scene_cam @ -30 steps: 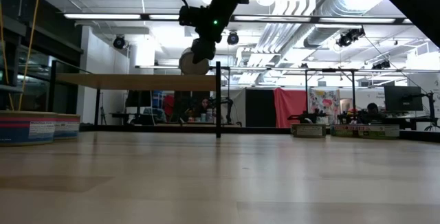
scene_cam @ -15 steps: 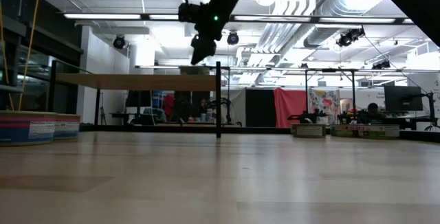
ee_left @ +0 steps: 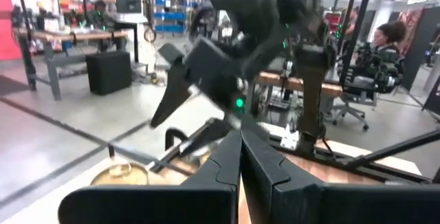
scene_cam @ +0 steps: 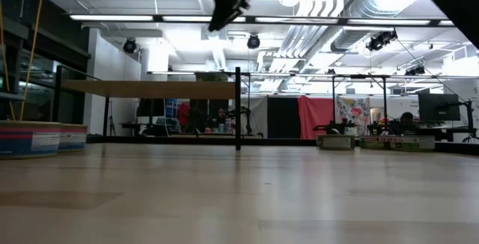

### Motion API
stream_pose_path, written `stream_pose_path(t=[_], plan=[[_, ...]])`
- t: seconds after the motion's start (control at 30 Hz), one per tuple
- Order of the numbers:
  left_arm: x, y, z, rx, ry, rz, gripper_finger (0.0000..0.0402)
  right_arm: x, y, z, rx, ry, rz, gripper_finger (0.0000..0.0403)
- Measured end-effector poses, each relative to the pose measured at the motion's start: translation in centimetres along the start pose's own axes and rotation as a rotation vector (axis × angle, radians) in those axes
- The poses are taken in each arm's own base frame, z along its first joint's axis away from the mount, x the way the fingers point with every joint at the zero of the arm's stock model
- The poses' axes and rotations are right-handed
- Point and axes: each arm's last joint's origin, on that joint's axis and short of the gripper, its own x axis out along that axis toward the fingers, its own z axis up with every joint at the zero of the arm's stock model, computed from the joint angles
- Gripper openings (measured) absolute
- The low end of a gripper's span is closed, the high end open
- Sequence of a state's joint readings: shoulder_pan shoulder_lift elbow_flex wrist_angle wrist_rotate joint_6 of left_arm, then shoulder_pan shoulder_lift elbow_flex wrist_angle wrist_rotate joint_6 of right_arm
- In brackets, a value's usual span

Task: Stack canned seafood by type on shelf
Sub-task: Stack the green tuna can on top of the other green tuna can on the shelf

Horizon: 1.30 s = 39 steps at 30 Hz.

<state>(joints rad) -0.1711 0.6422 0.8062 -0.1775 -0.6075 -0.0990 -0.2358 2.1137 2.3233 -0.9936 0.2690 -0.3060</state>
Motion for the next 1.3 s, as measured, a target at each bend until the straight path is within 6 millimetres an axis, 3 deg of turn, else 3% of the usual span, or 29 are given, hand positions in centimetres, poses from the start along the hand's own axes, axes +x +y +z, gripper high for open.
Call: stream_pose_path(t=[0.13, 0.3, 0.47, 0.53, 0.7, 0.9, 1.03, 1.3], plan=[[0.1, 0.0, -0.7, -0.023, 0.039, 0.005, 0.0, -1.9, -0.8, -2.9, 0.082, 0.096, 0.087, 0.0224], [0.3, -0.1, -1.5, -0.041, 0.06, 0.008, 0.0, -5.3, 0.3, -7.1, 0.214, 0.107, 0.144, 0.0146], [0.7, -0.3, -1.9, -0.037, 0.077, 0.012, 0.0, -7.6, 2.5, -14.0, 0.394, 0.138, 0.122, 0.0036], [0.8, -0.3, -1.9, -0.036, 0.079, 0.019, 0.0, -7.8, 2.9, -16.8, 0.523, 0.134, 0.076, 0.001], [1.5, 0.0, -2.1, -0.092, 0.088, 0.063, 0.0, -4.7, 1.6, -22.0, 0.914, 0.196, -0.088, 0.0003], [2.1, -0.2, -1.7, -0.146, 0.054, 0.018, 0.0, 0.7, -1.8, -26.3, 1.112, 0.359, -0.324, 0.0001], [2.3, -0.5, -1.4, -0.171, 0.031, -0.068, 0.0, 2.9, -2.5, -27.2, 1.111, 0.437, -0.315, 0.0], [3.5, -1.8, -2.2, -0.179, 0.079, -0.123, 0.0, 5.5, -0.6, -28.5, 1.04, 0.568, -0.295, 0.0]])
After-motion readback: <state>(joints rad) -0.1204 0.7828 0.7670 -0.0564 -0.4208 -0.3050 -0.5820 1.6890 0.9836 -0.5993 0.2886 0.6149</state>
